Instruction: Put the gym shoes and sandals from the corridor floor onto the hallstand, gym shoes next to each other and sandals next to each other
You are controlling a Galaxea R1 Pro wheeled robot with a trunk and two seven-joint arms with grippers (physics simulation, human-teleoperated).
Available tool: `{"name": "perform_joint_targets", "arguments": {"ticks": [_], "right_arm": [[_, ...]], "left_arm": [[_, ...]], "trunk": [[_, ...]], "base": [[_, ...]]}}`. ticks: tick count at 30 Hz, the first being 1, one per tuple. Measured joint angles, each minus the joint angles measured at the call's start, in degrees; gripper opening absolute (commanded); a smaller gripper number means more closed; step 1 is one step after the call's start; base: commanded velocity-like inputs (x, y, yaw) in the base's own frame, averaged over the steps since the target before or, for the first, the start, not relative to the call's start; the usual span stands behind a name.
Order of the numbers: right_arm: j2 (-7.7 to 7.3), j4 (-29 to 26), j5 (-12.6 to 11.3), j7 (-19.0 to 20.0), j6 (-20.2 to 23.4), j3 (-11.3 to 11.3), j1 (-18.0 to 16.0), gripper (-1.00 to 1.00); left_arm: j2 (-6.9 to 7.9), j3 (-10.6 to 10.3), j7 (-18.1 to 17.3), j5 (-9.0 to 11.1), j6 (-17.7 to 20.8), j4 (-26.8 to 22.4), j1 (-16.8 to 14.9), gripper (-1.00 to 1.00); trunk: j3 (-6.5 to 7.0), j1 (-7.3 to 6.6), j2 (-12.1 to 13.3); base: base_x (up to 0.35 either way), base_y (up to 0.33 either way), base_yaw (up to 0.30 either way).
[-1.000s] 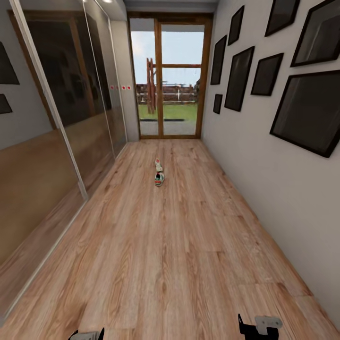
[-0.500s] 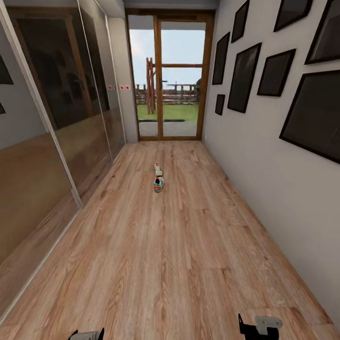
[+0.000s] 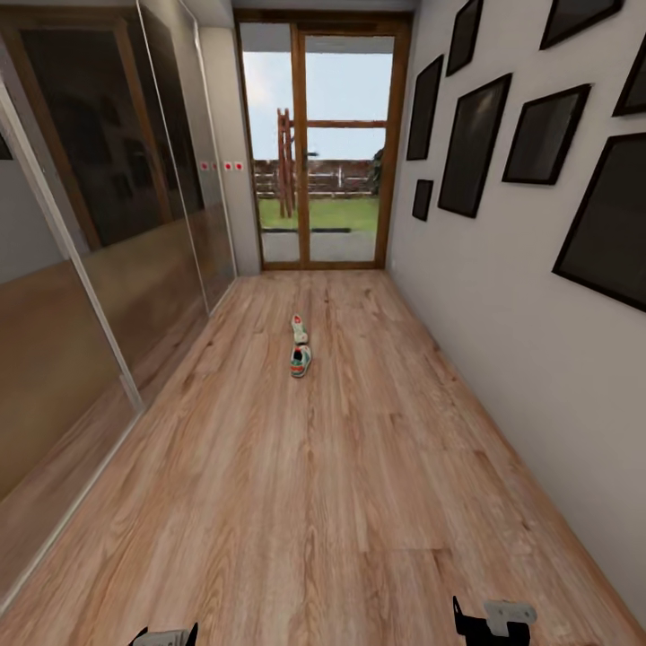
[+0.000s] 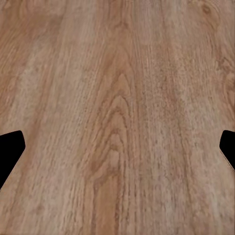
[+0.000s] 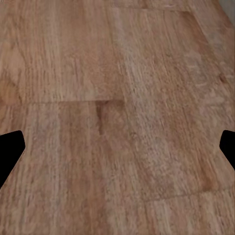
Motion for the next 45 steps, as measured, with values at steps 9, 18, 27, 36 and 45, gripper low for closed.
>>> {"name": "perform_joint_targets", "arguments": {"ticks": [9, 18, 27, 36, 45], "right_arm": [[0.0, 0.0, 0.0, 0.0, 0.0, 0.0, 0.0, 1.0], [0.0, 0.0, 0.0, 0.0, 0.0, 0.0, 0.0, 1.0], [0.06, -0.1, 0.0, 0.1, 0.0, 0.0, 0.0, 1.0], [0.0, -0.1, -0.1, 0.1, 0.0, 0.0, 0.0, 1.0], [0.0, -0.1, -0.1, 0.1, 0.0, 0.0, 0.0, 1.0]], "left_arm": [[-0.03, 0.0, 0.0, 0.0, 0.0, 0.0, 0.0, 1.0], [-0.01, 0.0, 0.0, 0.0, 0.0, 0.0, 0.0, 1.0], [0.0, 0.0, 0.0, 0.0, 0.0, 0.0, 0.0, 1.0], [0.0, 0.0, 0.0, 0.0, 0.0, 0.0, 0.0, 1.0], [0.0, 0.0, 0.0, 0.0, 0.0, 0.0, 0.0, 1.0]], "trunk": [[0.0, 0.0, 0.0], [0.0, 0.0, 0.0], [0.0, 0.0, 0.0], [0.0, 0.0, 0.0], [0.0, 0.0, 0.0]], "base": [[0.339, 0.0, 0.0], [0.339, 0.0, 0.0], [0.339, 0.0, 0.0], [0.339, 0.0, 0.0], [0.339, 0.0, 0.0]]}}
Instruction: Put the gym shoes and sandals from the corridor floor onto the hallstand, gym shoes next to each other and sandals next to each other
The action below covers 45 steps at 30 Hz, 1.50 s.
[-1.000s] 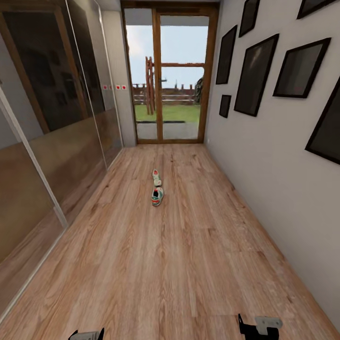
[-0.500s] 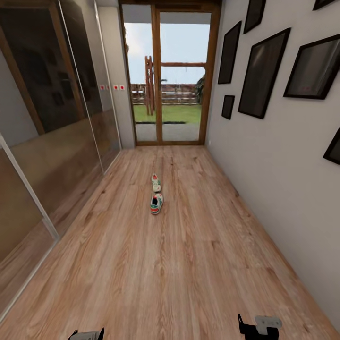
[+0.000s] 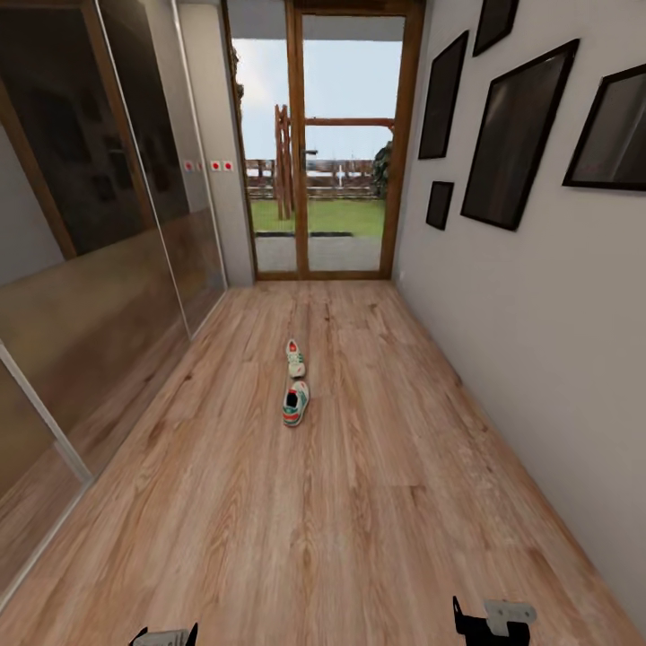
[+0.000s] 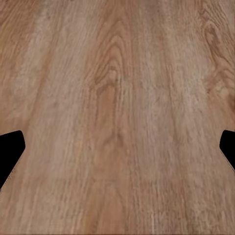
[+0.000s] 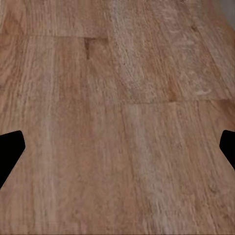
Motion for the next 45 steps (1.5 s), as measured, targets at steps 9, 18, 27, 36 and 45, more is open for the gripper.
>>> {"name": "perform_joint_targets", "arguments": {"ticks": [9, 18, 27, 36, 45], "right_arm": [[0.0, 0.0, 0.0, 0.0, 0.0, 0.0, 0.0, 1.0], [0.0, 0.0, 0.0, 0.0, 0.0, 0.0, 0.0, 1.0], [0.0, 0.0, 0.0, 0.0, 0.0, 0.0, 0.0, 1.0], [0.0, 0.0, 0.0, 0.0, 0.0, 0.0, 0.0, 1.0], [0.0, 0.0, 0.0, 0.0, 0.0, 0.0, 0.0, 1.0]], "left_arm": [[0.0, 0.0, 0.0, 0.0, 0.0, 0.0, 0.0, 1.0], [0.0, 0.0, 0.0, 0.0, 0.0, 0.0, 0.0, 1.0], [0.0, 0.0, 0.0, 0.0, -0.1, 0.0, 0.0, 1.0], [0.0, 0.0, 0.0, 0.0, -0.1, 0.0, 0.0, 1.0], [0.0, 0.0, 0.0, 0.0, -0.1, 0.0, 0.0, 1.0]], "trunk": [[0.0, 0.0, 0.0], [0.0, 0.0, 0.0], [0.0, 0.0, 0.0], [0.0, 0.0, 0.0], [0.0, 0.0, 0.0]], "base": [[0.339, 0.0, 0.0], [0.339, 0.0, 0.0], [0.339, 0.0, 0.0], [0.339, 0.0, 0.0], [0.339, 0.0, 0.0]]}}
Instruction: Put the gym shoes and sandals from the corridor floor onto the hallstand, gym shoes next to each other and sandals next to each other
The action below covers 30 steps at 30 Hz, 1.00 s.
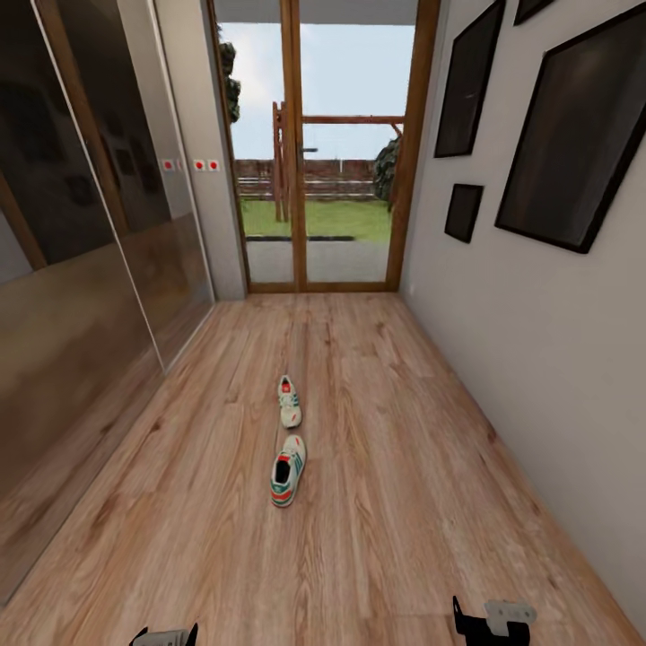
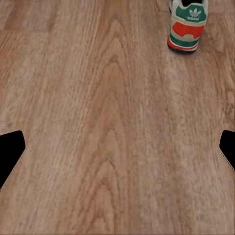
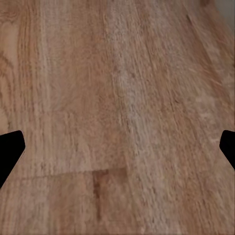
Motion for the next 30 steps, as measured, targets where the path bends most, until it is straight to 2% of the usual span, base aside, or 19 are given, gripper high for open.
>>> {"name": "perform_joint_targets", "arguments": {"ticks": [7, 13, 14, 15, 17, 18, 19, 22, 23, 25, 26, 28, 30], "right_arm": [[0.06, 0.0, 0.1, 0.0, 0.0, 0.0, 0.0, 1.0], [0.22, -1.6, 0.1, 0.2, 0.6, 0.1, 0.0, 1.0], [0.19, -8.3, 0.0, 0.2, 4.6, 0.0, 0.0, 1.0], [0.18, -12.3, 0.0, 0.1, 6.1, 0.1, -0.1, 1.0], [0.16, -16.5, 0.0, 0.0, 9.4, 0.1, 0.0, 1.0], [0.15, -21.1, 0.0, 0.0, 13.5, 0.1, 0.0, 1.0], [0.15, -27.9, -0.1, 0.1, 20.3, 0.0, -0.1, 1.0], [0.16, -35.1, -0.1, 0.4, 27.4, -0.1, -0.1, 1.0], [0.16, -38.9, -0.1, 0.7, 31.5, -0.1, -0.1, 1.0], [0.16, -42.7, -0.2, 1.4, 35.2, -0.1, -0.2, 1.0], [0.18, -48.0, -0.3, 3.8, 40.2, -0.1, -0.4, 1.0], [0.17, -50.8, -0.3, 5.5, 42.3, -0.1, -0.5, 1.0], [0.15, -54.6, -0.3, 10.4, 44.8, 0.1, -0.6, 1.0]], "left_arm": [[0.0, 0.0, 0.0, -0.1, 0.0, -0.1, 0.0, 1.0], [-0.19, -0.1, 0.1, -0.2, 0.7, -0.9, -0.3, 1.0], [-0.34, -0.2, 0.5, -0.1, 2.9, -1.4, -3.0, 1.0], [-0.36, -0.3, 0.5, -0.2, 3.8, -1.4, -4.6, 1.0], [-0.37, -0.3, 0.5, -0.2, 6.1, -1.4, -6.8, 1.0], [-0.38, -0.3, 0.6, -0.3, 9.1, -1.4, -8.9, 1.0], [-0.41, -0.4, 0.5, -0.4, 13.9, -1.4, -12.1, 1.0], [-0.53, -0.4, 0.5, -0.4, 18.0, -1.6, -15.2, 1.0], [-0.83, -0.5, 0.5, -0.5, 19.9, -1.6, -16.9, 1.0], [-1.31, -0.5, 0.5, -0.6, 21.3, -1.6, -18.8, 1.0], [-2.38, -0.6, 0.9, -0.8, 22.8, -1.6, -21.2, 1.0], [-2.9, -0.6, 1.3, -0.9, 23.2, -1.6, -22.2, 1.0], [-3.8, -0.7, 2.9, -2.0, 23.7, -1.5, -23.2, 1.0]], "trunk": [[0.0, 0.01, 0.0], [0.0, 0.03, 0.0], [0.0, 0.04, 0.0], [0.01, 0.03, 0.0], [0.01, 0.03, 0.0], [0.02, 0.03, 0.0], [0.01, 0.03, 0.0], [0.0, 0.03, 0.0], [0.01, 0.03, 0.0], [0.0, 0.03, 0.0], [0.02, 0.03, 0.0], [0.0, 0.03, 0.0], [0.0, 0.03, 0.0]], "base": [[0.309, 0.0, 0.0], [0.035, 0.0, 0.0], [0.003, 0.0, 0.0], [0.003, 0.0, 0.0], [0.002, 0.0, 0.0], [0.0, 0.0, 0.0], [0.0, 0.0, 0.0], [0.0, 0.0, 0.0], [0.0, 0.0, 0.0], [0.0, 0.0, 0.0], [0.0, 0.0, 0.0], [0.0, 0.0, 0.0], [0.0, 0.0, 0.0]]}}
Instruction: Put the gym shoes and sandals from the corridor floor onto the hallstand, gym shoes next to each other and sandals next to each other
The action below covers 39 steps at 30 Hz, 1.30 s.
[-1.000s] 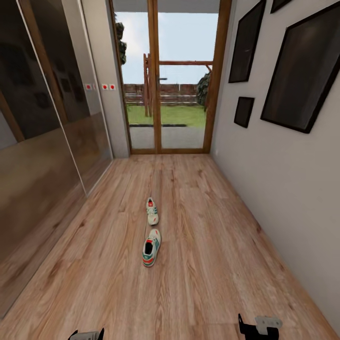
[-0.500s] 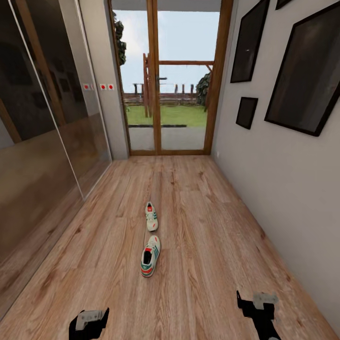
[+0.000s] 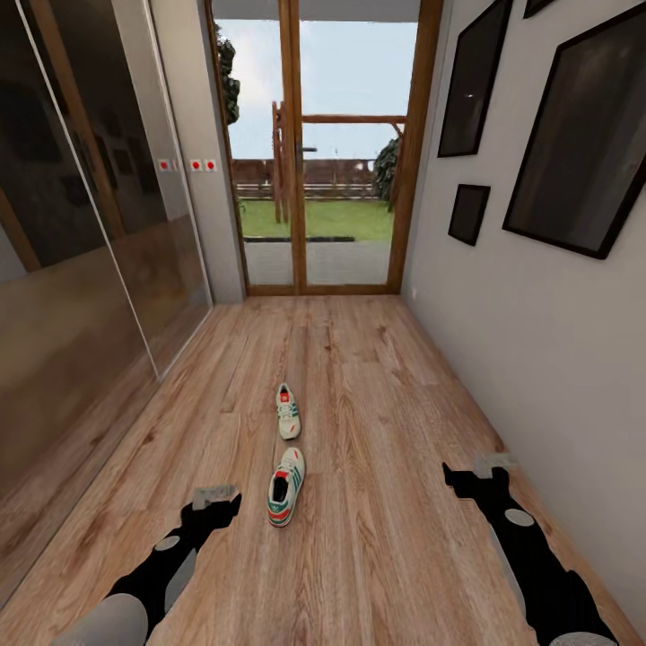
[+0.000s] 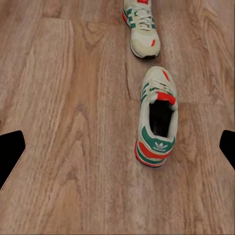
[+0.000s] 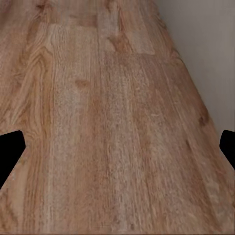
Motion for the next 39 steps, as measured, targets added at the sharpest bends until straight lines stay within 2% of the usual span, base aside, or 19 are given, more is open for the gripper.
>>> {"name": "perform_joint_targets", "arguments": {"ticks": [2, 3, 8, 19, 34, 39], "right_arm": [[-0.03, -0.7, 0.0, 2.0, 0.5, 0.0, 0.0, 1.0], [-0.07, -1.3, 0.1, 5.5, 1.0, 0.1, 0.0, 1.0], [-0.12, -1.7, 0.1, 6.6, 1.2, 0.0, 0.0, 1.0], [-0.61, -2.1, 0.2, 6.9, 1.3, -0.2, 0.0, 1.0], [-0.34, -1.9, 0.2, 6.9, 1.3, -0.1, 0.0, 1.0], [-0.22, -1.8, 0.2, 6.8, 1.3, -0.1, 0.0, 1.0]], "left_arm": [[-0.18, 0.0, 0.7, -0.8, 0.1, 0.2, -0.2, 1.0], [-0.29, 0.0, 2.7, -4.5, -0.1, 0.6, -0.1, 1.0], [-0.21, 0.0, 3.7, -7.8, -0.4, 0.7, 0.5, 1.0], [-0.27, 0.1, 3.9, -8.7, -0.5, 0.8, 0.6, 1.0], [-0.47, 0.2, 3.7, -8.6, -0.5, 0.8, 0.5, 1.0], [-0.56, 0.2, 3.4, -8.6, -0.5, 0.8, 0.5, 1.0]], "trunk": [[0.0, 0.0, 0.0], [0.0, 0.0, 0.0], [0.0, 0.0, 0.0], [0.0, -0.03, 0.0], [0.0, -0.03, 0.0], [0.0, -0.03, 0.0]], "base": [[0.0, 0.0, 0.0], [0.0, 0.0, 0.0], [0.031, 0.0, 0.0], [0.267, 0.0, 0.0], [0.332, 0.0, -0.003], [0.329, 0.0, -0.171]]}}
